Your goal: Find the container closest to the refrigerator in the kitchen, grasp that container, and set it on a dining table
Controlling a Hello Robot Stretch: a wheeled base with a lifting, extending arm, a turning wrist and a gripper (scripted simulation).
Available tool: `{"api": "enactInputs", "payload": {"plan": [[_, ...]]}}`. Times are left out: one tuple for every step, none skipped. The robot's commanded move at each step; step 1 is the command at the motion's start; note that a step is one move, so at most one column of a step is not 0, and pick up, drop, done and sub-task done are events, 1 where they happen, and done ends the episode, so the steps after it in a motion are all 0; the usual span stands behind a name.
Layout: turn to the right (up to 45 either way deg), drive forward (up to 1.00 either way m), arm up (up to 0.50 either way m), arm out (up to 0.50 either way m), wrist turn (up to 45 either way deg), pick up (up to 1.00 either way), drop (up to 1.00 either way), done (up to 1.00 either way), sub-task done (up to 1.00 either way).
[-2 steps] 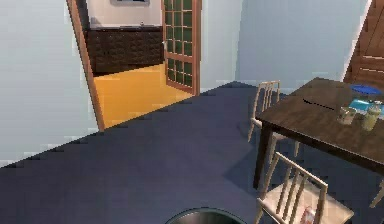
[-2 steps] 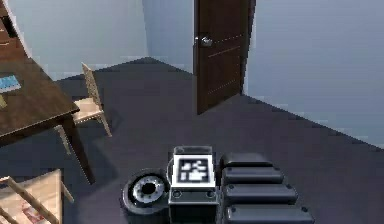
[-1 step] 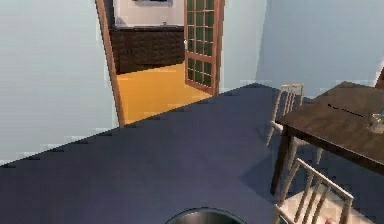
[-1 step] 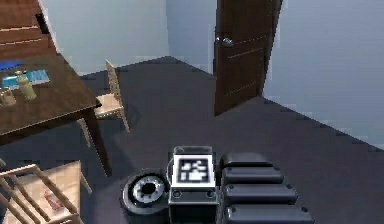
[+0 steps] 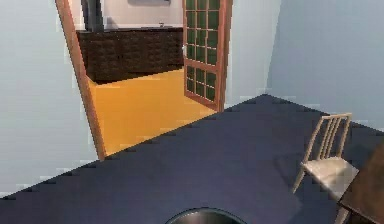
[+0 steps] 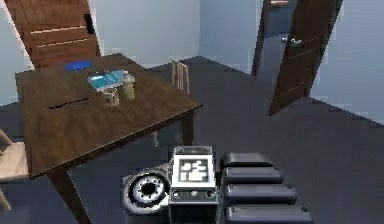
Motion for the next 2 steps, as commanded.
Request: {"api": "enactInputs", "payload": {"plan": [[-24.0,0.0,0.0,0.0,0.0,0.0,0.0,0.0,0.0],[0.0,0.05,0.0,0.0,0.0,0.0,0.0,0.0,0.0]]}}
